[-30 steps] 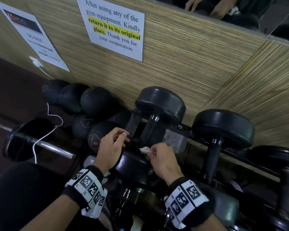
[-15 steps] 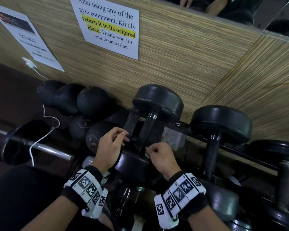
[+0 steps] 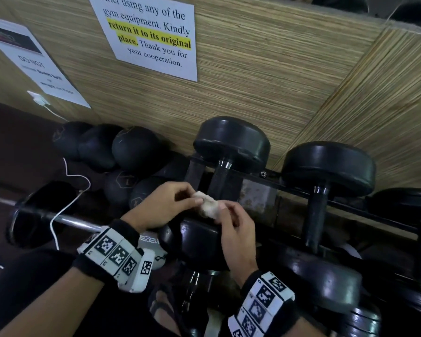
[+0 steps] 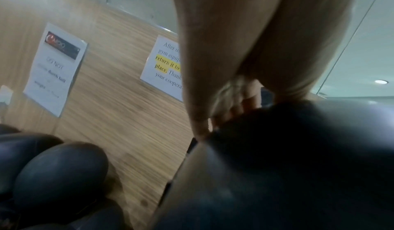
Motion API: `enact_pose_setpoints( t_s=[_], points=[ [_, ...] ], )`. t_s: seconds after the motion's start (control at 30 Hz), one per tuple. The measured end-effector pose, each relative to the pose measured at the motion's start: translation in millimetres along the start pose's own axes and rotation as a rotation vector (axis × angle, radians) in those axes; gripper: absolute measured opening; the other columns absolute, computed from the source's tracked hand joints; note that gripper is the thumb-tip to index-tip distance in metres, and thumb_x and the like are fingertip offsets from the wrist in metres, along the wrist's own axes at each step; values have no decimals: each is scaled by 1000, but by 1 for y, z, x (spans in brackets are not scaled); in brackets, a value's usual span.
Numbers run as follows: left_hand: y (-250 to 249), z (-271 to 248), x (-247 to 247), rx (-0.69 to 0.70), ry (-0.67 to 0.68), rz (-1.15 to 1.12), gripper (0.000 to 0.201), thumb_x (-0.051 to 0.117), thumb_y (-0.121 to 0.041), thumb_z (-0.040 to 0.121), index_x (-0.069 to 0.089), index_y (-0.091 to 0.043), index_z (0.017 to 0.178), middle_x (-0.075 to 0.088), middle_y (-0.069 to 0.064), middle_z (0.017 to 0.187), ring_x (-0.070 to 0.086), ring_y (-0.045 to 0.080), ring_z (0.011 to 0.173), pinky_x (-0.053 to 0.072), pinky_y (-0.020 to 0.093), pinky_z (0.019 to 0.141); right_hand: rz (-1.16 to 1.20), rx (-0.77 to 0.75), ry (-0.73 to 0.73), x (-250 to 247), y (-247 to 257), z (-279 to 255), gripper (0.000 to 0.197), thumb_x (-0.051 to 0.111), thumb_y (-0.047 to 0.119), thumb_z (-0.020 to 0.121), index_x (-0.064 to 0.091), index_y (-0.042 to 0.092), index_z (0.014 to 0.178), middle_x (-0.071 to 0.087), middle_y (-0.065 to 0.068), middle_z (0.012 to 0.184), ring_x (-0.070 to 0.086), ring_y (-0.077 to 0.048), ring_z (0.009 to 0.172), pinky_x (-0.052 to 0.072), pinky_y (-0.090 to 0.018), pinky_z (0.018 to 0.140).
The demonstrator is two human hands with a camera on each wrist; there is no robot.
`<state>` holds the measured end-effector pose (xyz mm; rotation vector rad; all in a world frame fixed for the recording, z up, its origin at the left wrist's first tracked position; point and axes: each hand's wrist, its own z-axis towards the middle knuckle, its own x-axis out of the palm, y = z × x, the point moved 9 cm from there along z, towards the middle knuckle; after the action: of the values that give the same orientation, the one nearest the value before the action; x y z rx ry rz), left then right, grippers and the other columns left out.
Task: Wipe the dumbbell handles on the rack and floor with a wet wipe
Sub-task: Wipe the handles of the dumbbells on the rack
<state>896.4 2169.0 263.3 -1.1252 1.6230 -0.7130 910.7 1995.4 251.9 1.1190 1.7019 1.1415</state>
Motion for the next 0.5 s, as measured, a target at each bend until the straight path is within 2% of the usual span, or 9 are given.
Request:
enact_pose_setpoints(
  t_s=[0.07,0.13,0.2,0.27,0.3,0.37,0.47,0.5],
  points=[
    [17,9,-14,-52,-70,127,17,68,-26,93,62,-12,85,70,6,77,61,8,70,49,32,73,43,-6,-109,-6,-3,-3,21,50,33,103,70,30,96,64,7,71,59,-6,69,48,-25,73],
    [38,18,-17,-130,-38,252,17,64,-27,95,58,-12,89,70,6,75,58,10,67,47,30,68,38,-18,-132,-5,-5,-5,29,43,43,103,68,32,95,62,5,68,57,-8,65,48,-28,69],
    [54,27,-9,-192,103,304,11,64,-29,96,59,-19,95,72,0,83,64,11,75,51,28,73,29,-29,-137,-5,-8,-5,36,38,53,99,68,34,93,62,5,69,58,-8,66,51,-32,70],
    [58,34,6,-186,280,279,10,66,-28,94,66,-22,102,74,-4,96,69,10,91,55,30,87,24,-45,-147,-6,-9,-5,41,34,57,96,68,34,92,62,4,69,59,-9,67,51,-31,71],
    [55,37,12,-176,342,273,8,67,-25,94,69,-24,102,74,-6,97,69,6,93,54,26,89,22,-56,-152,-6,-9,-5,42,34,58,96,68,34,92,62,4,69,60,-10,67,51,-29,70],
    [47,42,22,-170,411,279,10,66,-20,95,71,-27,90,73,-11,87,66,1,81,50,18,80,16,-70,-163,-7,-8,-5,43,34,57,96,68,32,91,62,3,69,59,-13,66,49,-27,67],
    [40,47,36,-195,454,282,18,61,-11,97,67,-7,80,62,-11,66,52,-1,61,43,16,63,12,-93,-163,-8,-6,-5,42,34,56,96,68,32,89,62,3,70,59,-16,66,48,-25,65],
    [38,45,40,-206,476,265,20,59,-7,97,64,-5,78,58,-14,61,48,-4,56,40,14,59,7,-96,-162,-8,-6,-5,41,35,54,97,68,32,88,62,2,71,59,-16,67,47,-24,65]
  ],
)
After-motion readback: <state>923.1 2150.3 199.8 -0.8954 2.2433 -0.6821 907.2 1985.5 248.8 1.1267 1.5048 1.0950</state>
